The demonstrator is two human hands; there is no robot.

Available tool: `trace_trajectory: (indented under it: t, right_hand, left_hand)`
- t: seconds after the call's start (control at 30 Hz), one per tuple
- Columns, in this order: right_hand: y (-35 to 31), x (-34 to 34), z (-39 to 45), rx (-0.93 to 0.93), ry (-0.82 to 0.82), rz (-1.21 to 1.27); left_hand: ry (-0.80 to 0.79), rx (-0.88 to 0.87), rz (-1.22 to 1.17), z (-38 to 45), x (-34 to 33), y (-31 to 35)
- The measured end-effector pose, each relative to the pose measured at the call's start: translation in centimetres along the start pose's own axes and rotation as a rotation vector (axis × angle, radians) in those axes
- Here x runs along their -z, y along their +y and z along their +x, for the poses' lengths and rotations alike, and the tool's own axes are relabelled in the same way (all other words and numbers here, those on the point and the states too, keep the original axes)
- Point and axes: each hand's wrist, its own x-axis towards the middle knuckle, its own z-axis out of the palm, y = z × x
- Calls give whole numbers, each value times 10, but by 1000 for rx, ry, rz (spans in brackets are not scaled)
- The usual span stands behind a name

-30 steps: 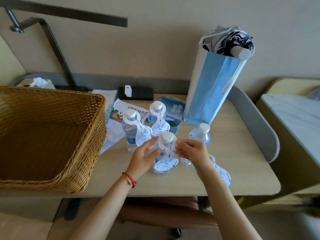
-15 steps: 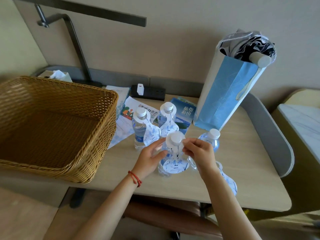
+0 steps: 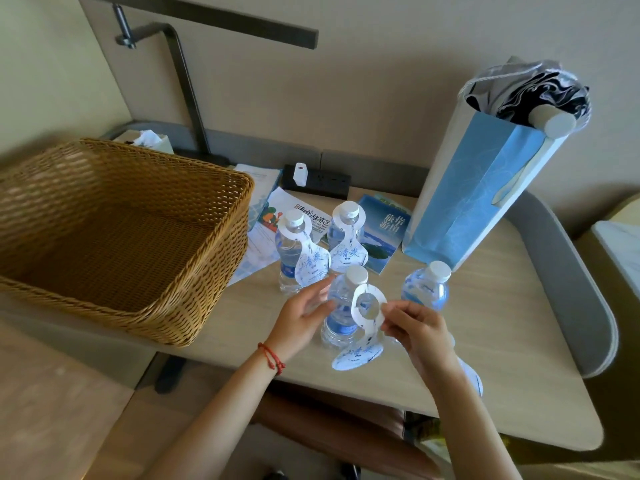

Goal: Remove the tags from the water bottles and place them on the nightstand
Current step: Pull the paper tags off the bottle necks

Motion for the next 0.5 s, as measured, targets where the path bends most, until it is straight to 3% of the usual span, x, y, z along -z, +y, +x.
trace_trajectory:
  t: [0.5]
  right_hand:
    - [86,38,14,-311,293,-232]
  left_hand:
    - [128,72,-38,-24,-11,-23]
